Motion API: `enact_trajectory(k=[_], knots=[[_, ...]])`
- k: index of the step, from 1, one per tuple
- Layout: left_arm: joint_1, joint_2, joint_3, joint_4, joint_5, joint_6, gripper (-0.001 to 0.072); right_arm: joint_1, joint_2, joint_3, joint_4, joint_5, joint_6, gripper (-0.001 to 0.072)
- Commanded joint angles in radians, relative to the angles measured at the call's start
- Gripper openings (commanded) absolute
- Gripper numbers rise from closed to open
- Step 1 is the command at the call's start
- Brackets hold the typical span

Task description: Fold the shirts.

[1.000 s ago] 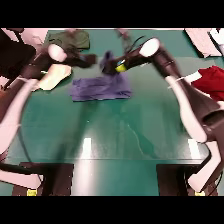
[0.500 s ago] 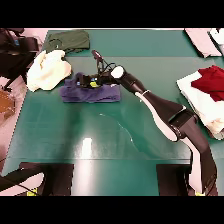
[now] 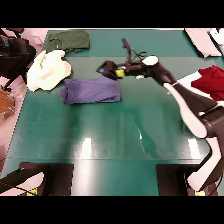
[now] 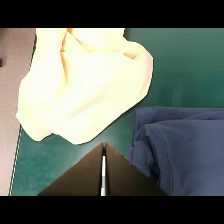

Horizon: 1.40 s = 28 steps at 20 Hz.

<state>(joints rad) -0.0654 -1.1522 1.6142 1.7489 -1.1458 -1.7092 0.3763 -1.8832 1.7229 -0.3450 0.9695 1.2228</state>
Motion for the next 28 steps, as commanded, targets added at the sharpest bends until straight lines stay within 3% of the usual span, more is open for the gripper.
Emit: enact_trajectory(k=[1,2,4,8,16,17,18,19,20,24,28], knots=[[0.0,0.0,0.0,-0.059,-0.008,0.008,0.0023,-0.143,0.085,-0.154,-0.179,0.121,0.119,0.0623],[0.0,0.0,0.0,-0.067,-0.01,0.008,0.0023,-0.166,0.082,-0.183,-0.18,0.142,0.119,0.0625],[0.0,0.0,0.0,-0.071,-0.008,0.008,0.0023,-0.191,0.055,-0.221,-0.179,0.166,0.118,0.0716],[0.0,0.0,0.0,-0.07,0.0,0.02,0.0023,-0.173,-0.028,-0.198,-0.179,0.169,0.113,0.0718],[0.0,0.0,0.0,-0.074,-0.008,0.02,0.0023,0.016,-0.321,0.248,-0.17,0.128,0.289,0.0705],[0.0,0.0,0.0,-0.074,-0.008,0.02,0.0023,0.032,-0.351,0.305,-0.17,0.108,0.323,0.0676],[0.0,0.0,0.0,-0.074,-0.008,0.02,0.0023,0.044,-0.371,0.349,-0.165,0.075,0.352,0.0592],[0.0,0.001,0.0,-0.074,-0.01,0.02,0.0023,0.048,-0.375,0.368,-0.128,0.045,0.34,0.019],[0.0,0.001,0.0,-0.074,-0.011,0.02,0.0023,0.044,-0.369,0.374,-0.057,0.017,0.289,0.0025],[0.0,0.001,0.0,-0.073,-0.015,0.025,0.0023,-0.054,-0.221,0.329,0.029,0.013,0.233,0.0021],[0.0,0.001,0.0,-0.074,-0.015,0.025,0.0023,-0.289,0.027,0.285,0.028,0.018,0.264,0.0021]])
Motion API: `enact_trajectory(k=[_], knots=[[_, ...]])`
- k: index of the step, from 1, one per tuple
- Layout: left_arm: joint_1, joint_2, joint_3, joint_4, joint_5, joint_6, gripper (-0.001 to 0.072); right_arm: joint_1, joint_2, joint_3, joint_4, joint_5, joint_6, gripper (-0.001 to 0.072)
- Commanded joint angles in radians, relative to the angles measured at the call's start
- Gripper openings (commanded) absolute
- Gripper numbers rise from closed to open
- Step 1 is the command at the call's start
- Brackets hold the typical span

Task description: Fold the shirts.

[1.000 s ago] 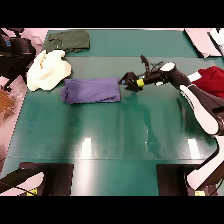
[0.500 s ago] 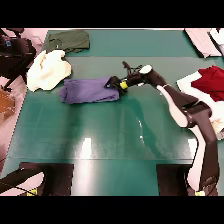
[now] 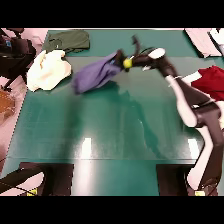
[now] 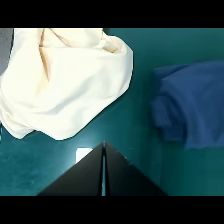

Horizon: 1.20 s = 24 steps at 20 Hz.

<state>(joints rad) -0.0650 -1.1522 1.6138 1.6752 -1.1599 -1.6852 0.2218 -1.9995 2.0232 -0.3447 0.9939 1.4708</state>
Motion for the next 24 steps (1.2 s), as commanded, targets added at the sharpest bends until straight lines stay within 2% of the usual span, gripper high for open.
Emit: enact_trajectory(k=[1,5,7,9,11,13,15,17,20,24], knots=[[0.0,0.001,0.0,0.0,-0.002,0.0,0.0023,-0.203,0.199,-0.016,0.027,-0.019,0.042,0.0021],[0.0,0.002,0.001,-0.013,-0.001,-0.002,0.0023,-0.529,0.377,-0.016,0.015,-0.032,0.212,0.0021],[0.0,0.003,0.002,-0.032,0.0,-0.002,0.0023,-0.714,0.457,-0.016,-0.077,-0.001,0.327,0.0021],[0.0,0.003,0.003,-0.042,0.002,-0.002,0.0023,-0.886,0.514,-0.016,-0.152,0.087,0.392,0.0021],[0.0,0.003,0.003,-0.048,0.013,-0.007,0.0023,-1.06,0.548,-0.016,-0.256,0.303,0.439,0.0022],[0.0,0.003,0.004,-0.067,0.033,-0.01,0.0023,-1.187,0.56,-0.016,-0.419,0.563,0.444,0.0022],[0.0,0.003,0.004,-0.091,0.055,-0.01,0.0023,-1.263,0.561,-0.017,-0.587,0.729,0.406,0.0023],[0.0,0.003,0.004,-0.109,0.066,-0.009,0.0023,-1.313,0.559,-0.05,-0.672,0.784,0.335,0.0023],[0.0,0.004,0.004,-0.127,0.067,-0.01,0.0023,-1.334,0.559,-0.178,-0.686,0.839,0.275,0.0023],[0.0,0.03,0.006,-0.146,0.086,-0.011,0.0023,-1.332,0.593,-0.353,-0.826,0.826,0.205,0.0024]])
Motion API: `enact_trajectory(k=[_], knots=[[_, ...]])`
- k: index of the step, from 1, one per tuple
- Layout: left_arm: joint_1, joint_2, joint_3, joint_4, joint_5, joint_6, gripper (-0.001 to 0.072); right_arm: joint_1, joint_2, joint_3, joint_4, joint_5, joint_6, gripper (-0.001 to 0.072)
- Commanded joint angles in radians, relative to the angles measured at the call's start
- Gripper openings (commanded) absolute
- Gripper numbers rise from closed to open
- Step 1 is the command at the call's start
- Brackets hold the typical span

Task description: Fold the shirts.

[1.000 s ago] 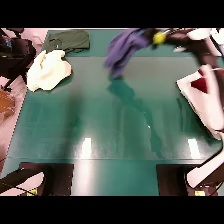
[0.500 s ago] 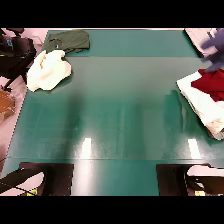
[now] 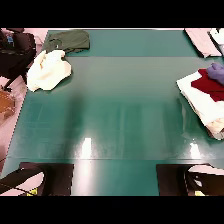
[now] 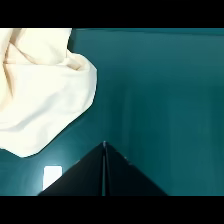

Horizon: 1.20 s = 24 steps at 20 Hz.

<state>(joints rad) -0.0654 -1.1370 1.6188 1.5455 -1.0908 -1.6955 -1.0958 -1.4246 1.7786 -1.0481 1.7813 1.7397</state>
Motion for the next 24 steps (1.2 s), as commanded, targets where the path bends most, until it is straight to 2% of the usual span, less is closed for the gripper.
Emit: enact_trajectory(k=[1,2,4,5,9,10,12,13,14,16,18,19,20,21,24], knots=[[0.0,0.021,0.002,-0.02,0.023,-0.001,0.0023,-0.014,0.018,-0.144,-0.131,0.034,-0.088,0.0025],[0.0,0.028,0.002,-0.024,0.024,-0.001,0.0023,-0.015,0.018,-0.174,-0.131,0.031,-0.116,0.0042],[0.0,0.035,0.002,-0.032,0.018,0.0,0.0023,-0.017,0.018,-0.204,-0.127,0.032,-0.127,0.0311],[0.0,0.035,0.002,-0.041,0.013,0.0,0.0023,-0.017,0.018,-0.198,-0.122,0.042,-0.127,0.0348],[0.0,0.035,0.002,-0.047,-0.005,0.0,0.0023,-0.053,0.03,0.017,-0.122,0.053,-0.127,0.035],[0.0,0.035,0.002,-0.047,-0.011,0.001,0.0023,-0.079,0.031,0.102,-0.122,0.051,-0.125,0.0392],[0.0,0.035,0.002,-0.048,-0.033,0.002,0.0023,-0.132,0.011,0.293,-0.118,0.052,-0.095,0.0417],[0.0,0.035,0.002,-0.05,-0.045,0.002,0.0023,-0.153,0.0,0.37,-0.077,0.051,-0.079,0.0447],[0.0,0.035,0.002,-0.05,-0.058,0.002,0.0023,-0.166,-0.002,0.401,0.011,0.038,-0.034,0.0446],[0.0,0.035,0.002,-0.066,-0.088,0.002,0.0023,-0.148,0.022,0.346,0.316,-0.081,0.064,0.0446],[0.0,0.035,0.001,-0.12,-0.102,0.002,0.0023,-0.026,0.095,0.188,0.683,-0.283,0.049,0.0441],[0.0,0.035,0.001,-0.151,-0.106,0.002,0.0023,0.094,0.132,0.132,0.79,-0.369,-0.027,0.0405],[0.0,0.035,0.001,-0.189,-0.108,0.002,0.0023,0.242,0.167,0.097,0.837,-0.418,-0.115,0.0339],[0.0,0.035,0.001,-0.225,-0.109,0.002,0.0023,0.393,0.199,0.068,0.846,-0.446,-0.187,0.0309],[0.0,0.035,0.001,-0.348,-0.161,0.002,0.0023,0.927,0.258,-0.02,0.835,-0.539,-0.426,0.0304]])
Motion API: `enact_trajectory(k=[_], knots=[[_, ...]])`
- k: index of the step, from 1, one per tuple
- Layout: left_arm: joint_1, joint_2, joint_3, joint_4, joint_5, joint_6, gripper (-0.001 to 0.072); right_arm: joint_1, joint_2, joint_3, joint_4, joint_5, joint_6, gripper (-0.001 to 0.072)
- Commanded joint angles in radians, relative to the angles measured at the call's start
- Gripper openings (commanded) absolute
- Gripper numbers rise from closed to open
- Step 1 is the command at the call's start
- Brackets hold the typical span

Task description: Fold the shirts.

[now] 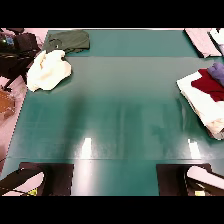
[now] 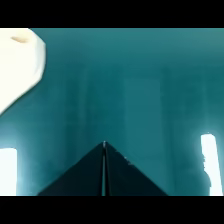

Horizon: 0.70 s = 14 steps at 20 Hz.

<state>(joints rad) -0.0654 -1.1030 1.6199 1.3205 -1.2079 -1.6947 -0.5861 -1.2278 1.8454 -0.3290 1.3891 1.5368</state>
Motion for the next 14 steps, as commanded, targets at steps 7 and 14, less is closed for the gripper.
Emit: enact_trajectory(k=[7,14], knots=[[0.0,0.001,0.0,-0.172,-0.2,0.001,0.0023,1.147,0.06,-0.329,0.116,-0.27,-0.578,0.0025],[0.0,0.001,0.0,-0.173,-0.199,0.001,0.0024,1.16,0.039,-0.356,0.128,-0.272,-0.576,0.0025]])
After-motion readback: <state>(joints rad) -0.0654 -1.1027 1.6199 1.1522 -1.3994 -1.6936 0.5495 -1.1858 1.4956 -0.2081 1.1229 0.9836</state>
